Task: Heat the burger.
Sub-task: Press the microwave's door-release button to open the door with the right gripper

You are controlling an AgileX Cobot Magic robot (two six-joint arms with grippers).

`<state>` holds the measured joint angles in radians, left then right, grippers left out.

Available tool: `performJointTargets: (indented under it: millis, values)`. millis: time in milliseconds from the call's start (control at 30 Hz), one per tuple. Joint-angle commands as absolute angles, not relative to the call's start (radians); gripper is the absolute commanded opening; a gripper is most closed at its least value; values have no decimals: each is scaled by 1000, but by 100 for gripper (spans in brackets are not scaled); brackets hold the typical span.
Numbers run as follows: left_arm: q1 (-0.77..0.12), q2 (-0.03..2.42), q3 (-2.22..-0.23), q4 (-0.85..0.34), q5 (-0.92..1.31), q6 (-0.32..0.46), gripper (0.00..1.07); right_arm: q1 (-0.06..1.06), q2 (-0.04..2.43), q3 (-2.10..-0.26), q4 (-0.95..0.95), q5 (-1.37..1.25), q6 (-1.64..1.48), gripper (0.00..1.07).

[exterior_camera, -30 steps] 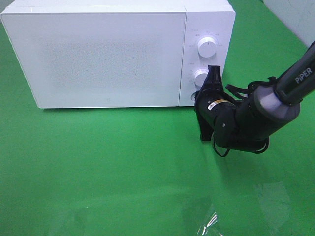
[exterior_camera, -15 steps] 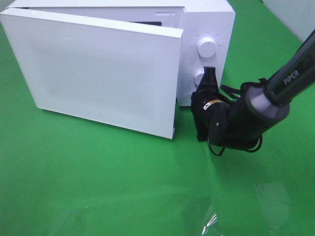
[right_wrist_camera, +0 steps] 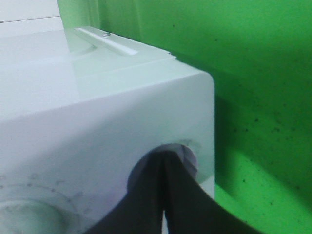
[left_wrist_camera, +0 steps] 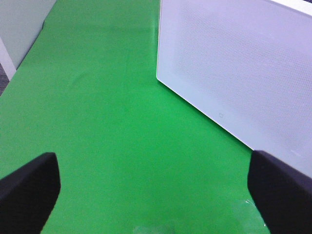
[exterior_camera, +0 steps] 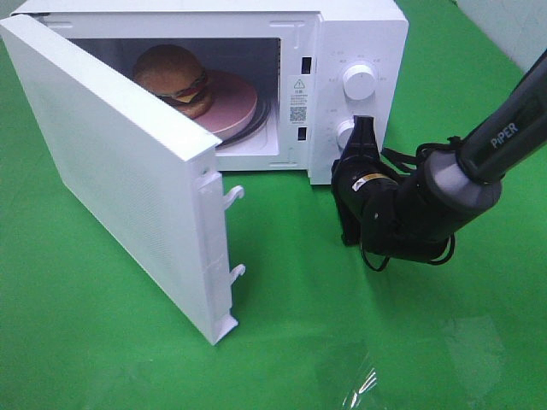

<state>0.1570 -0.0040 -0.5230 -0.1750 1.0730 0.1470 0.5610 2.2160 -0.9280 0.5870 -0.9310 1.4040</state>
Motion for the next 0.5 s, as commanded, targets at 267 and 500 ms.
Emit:
performJointTargets:
  millis: [267,500]
  values:
    - [150,-10,-519,-180,1074,142,97,529,2203,-963,528,-1056,1382,0]
    - [150,-10,-519,-180,1074,142,97,529,2182,-955,520,-988,1386,0]
